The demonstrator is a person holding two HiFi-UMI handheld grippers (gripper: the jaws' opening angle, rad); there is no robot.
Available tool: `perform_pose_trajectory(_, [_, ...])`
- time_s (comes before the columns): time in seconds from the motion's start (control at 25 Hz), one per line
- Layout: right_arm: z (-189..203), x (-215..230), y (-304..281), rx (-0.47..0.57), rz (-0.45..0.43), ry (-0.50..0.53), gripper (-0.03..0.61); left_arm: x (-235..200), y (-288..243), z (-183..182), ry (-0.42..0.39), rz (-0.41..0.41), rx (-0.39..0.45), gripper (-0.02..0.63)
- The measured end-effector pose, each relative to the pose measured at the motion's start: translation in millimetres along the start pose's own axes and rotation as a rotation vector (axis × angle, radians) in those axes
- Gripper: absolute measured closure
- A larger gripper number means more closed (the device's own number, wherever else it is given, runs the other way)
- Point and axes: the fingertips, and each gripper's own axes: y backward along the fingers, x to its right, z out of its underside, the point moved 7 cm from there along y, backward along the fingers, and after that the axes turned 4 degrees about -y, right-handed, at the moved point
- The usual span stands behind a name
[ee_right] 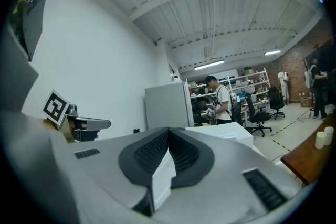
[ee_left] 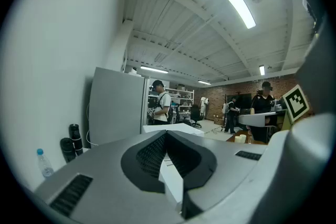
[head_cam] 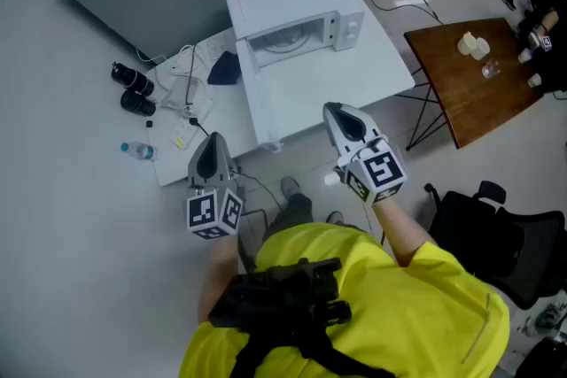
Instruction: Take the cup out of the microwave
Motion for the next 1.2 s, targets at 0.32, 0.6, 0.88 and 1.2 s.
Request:
perform_pose_trajectory(0.32, [6.3, 25.8, -91.8, -0.001, 0.008, 0.033, 0.535, -39.5, -96.0, 0.6, -0.027, 0.07, 0.001, 0.614])
perform_pose_trajectory(0.6, [72.9, 91.3, -177.5, -0.082, 0.042, 0.029, 0.347, -42.7, -163.4, 29.9, -0.024, 0.101, -0.054, 0.614])
perform_pose_trajectory(0.88, [185.1, 185.7, -309.4, -0.218, 0.076, -0.002, 0.156, -29.1, -214.6, 65.6, -0.037, 0.092, -0.141, 0.614])
perform_pose_trajectory(1.2, [238.8, 236.3, -400.6, -0.271, 0.117, 0.044, 0.114, -19.8, -238.2, 93.4, -0.019, 0.088, -0.205, 0.614])
